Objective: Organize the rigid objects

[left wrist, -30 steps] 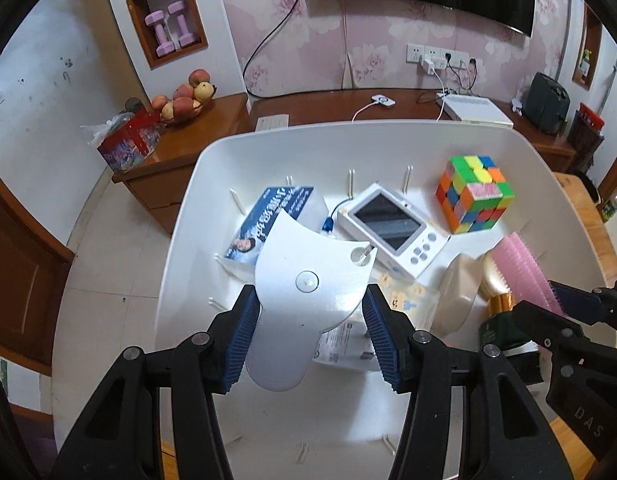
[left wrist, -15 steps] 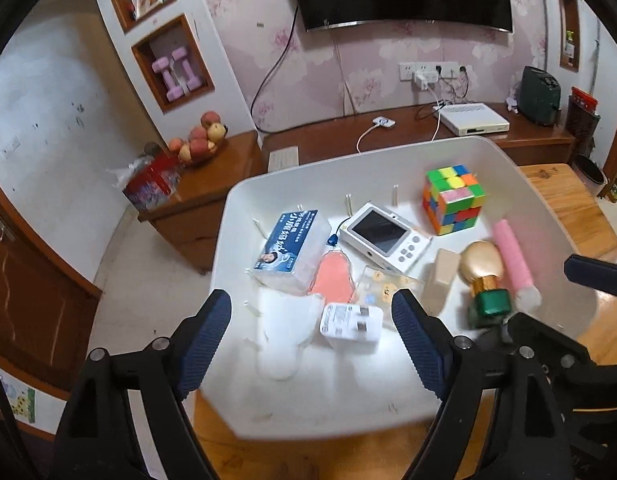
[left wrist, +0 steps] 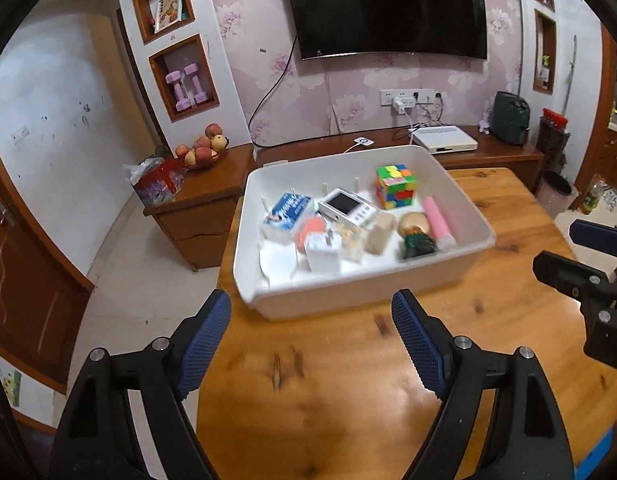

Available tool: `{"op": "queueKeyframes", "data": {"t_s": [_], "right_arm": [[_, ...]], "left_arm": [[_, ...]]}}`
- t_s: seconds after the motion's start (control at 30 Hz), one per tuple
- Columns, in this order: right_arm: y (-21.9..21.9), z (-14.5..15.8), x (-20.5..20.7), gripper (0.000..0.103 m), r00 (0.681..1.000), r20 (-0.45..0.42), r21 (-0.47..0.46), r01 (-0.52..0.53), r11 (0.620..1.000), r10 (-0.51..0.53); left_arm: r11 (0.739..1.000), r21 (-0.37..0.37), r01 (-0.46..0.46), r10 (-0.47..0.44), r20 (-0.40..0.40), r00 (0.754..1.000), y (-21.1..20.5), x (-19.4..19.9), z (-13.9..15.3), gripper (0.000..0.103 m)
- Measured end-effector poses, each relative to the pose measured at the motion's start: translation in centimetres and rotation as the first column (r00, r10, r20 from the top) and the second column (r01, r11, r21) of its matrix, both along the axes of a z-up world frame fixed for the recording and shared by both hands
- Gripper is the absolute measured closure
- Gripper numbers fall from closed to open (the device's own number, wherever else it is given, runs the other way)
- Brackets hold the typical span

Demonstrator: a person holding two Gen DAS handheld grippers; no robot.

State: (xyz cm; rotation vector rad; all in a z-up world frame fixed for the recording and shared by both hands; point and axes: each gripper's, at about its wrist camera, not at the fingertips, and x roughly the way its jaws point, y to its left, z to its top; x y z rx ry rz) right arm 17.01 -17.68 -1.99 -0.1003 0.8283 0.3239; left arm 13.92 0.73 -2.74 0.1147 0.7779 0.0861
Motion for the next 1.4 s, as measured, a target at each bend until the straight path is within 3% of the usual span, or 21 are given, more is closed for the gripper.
{"op": "queueKeyframes", "data": {"t_s": [0.17, 0.43, 0.53, 0.7, 0.97, 1.4], "right_arm": [[-1.7, 1.1, -6.2, 0.032, 0.997, 0.069, -0.022, 0.025, 0.999, -0.024], [-3.4, 1.7, -12.8, 0.031, 0.997, 0.054, 0.023, 0.048, 0.999, -0.049], [-4.1, 2.1, -14.6, 0.022, 0.994, 0.060, 0.030, 0.085, 0.996, -0.087], [-5.4, 2.5, -16.1, 0.022, 0.988, 0.050, 0.065, 0.146, 0.987, -0.149], [-6.9, 3.0, -18.3, 0.022, 0.970, 0.102, 0.085, 0.211, 0.974, -0.220], [-6.9, 3.2, -18.5, 0.022, 0.968, 0.136, 0.080, 0.201, 0.976, -0.211]], "left_arm": [[0.998, -0.057, 0.000, -0.001, -0.015, 1.000, -0.9, -4.8, 0.5, 0.018], [0.996, -0.086, 0.012, -0.011, 0.008, 1.000, -3.3, -10.0, 1.6, 0.018], [0.996, -0.087, 0.017, -0.015, 0.024, 1.000, -4.0, -11.3, 2.0, 0.018], [0.996, -0.085, 0.017, -0.014, 0.047, 0.999, -4.6, -12.6, 2.2, 0.018], [0.988, -0.151, -0.018, 0.023, 0.029, 0.999, -3.9, -13.8, 2.2, 0.018], [0.987, -0.155, -0.031, 0.032, 0.005, 0.999, -4.2, -14.0, 1.6, 0.018]]}}
